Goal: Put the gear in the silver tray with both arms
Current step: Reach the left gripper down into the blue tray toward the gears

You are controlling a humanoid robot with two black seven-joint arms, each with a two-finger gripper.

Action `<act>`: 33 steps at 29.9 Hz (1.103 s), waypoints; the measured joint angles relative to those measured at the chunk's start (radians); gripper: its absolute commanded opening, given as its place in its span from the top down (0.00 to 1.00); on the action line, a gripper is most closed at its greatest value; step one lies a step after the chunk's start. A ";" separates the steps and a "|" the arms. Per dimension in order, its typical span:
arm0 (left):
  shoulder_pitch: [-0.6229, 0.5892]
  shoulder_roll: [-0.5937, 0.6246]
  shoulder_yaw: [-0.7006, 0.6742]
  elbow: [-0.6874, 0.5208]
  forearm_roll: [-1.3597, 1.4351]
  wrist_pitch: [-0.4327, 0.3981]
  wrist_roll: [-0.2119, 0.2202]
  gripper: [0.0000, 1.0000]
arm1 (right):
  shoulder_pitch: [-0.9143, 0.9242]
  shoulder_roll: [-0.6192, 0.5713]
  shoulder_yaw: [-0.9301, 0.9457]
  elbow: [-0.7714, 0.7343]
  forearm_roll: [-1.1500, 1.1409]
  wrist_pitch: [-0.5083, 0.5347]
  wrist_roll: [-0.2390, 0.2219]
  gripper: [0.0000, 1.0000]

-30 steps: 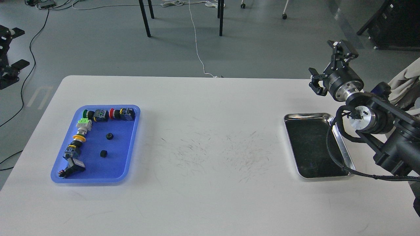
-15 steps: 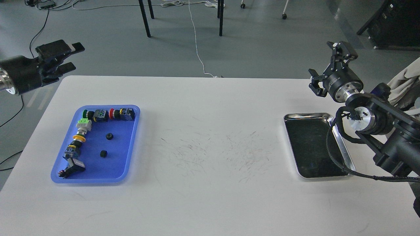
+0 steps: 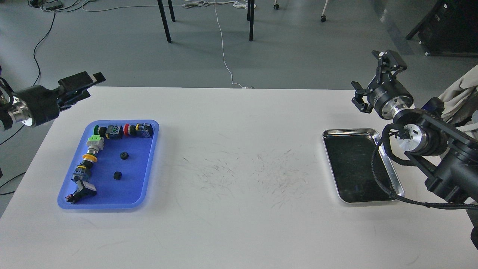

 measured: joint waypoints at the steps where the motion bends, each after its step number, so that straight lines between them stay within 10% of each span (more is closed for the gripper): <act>1: 0.000 0.000 0.003 -0.001 0.018 0.005 0.000 0.01 | 0.000 0.000 0.000 0.000 0.000 0.000 0.000 0.01; 16: -0.017 0.044 0.016 -0.176 0.598 0.135 0.000 0.01 | 0.003 -0.004 -0.001 0.001 -0.002 0.000 0.000 0.01; 33: 0.021 -0.026 0.165 -0.088 0.720 0.348 0.000 0.02 | 0.012 -0.009 0.000 0.000 -0.002 0.000 -0.002 0.01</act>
